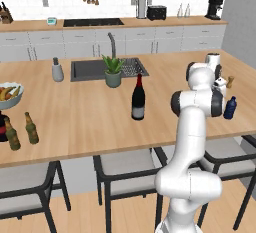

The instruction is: Move the plastic bottles in the middle to the plastics group, and the glass bottles in the middle to the glass group.

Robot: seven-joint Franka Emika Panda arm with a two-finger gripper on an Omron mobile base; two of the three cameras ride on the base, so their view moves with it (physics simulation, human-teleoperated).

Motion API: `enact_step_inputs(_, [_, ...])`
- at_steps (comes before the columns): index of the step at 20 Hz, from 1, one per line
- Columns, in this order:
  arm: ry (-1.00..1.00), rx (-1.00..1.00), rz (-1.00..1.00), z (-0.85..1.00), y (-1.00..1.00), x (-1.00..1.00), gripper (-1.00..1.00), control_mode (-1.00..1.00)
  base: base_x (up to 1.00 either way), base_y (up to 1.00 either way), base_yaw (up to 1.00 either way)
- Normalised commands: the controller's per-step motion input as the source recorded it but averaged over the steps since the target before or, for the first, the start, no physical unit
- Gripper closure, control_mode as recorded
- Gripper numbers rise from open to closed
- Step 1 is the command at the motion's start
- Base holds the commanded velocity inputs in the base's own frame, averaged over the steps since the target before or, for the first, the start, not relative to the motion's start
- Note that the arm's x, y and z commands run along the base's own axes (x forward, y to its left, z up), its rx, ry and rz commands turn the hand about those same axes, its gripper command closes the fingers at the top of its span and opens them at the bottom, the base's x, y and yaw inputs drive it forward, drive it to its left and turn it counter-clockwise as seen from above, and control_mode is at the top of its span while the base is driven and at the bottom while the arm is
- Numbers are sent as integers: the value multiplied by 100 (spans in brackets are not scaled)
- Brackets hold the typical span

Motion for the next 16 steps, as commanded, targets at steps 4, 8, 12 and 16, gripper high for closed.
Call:
enact_step_inputs(4, [1, 0, -4, -52, 16, -45, 100, -100, 0, 0, 0])
enact_step_inputs(8, [0, 0, -5, -42, 35, -21, 100, -100, 0, 0, 0])
enact_step_inputs(12, [0, 0, -7, -26, 9, 1, 100, -100, 0, 0, 0])
enact_step_inputs(16, [0, 0, -1, -4, -1, 18, 100, -100, 0, 0, 0])
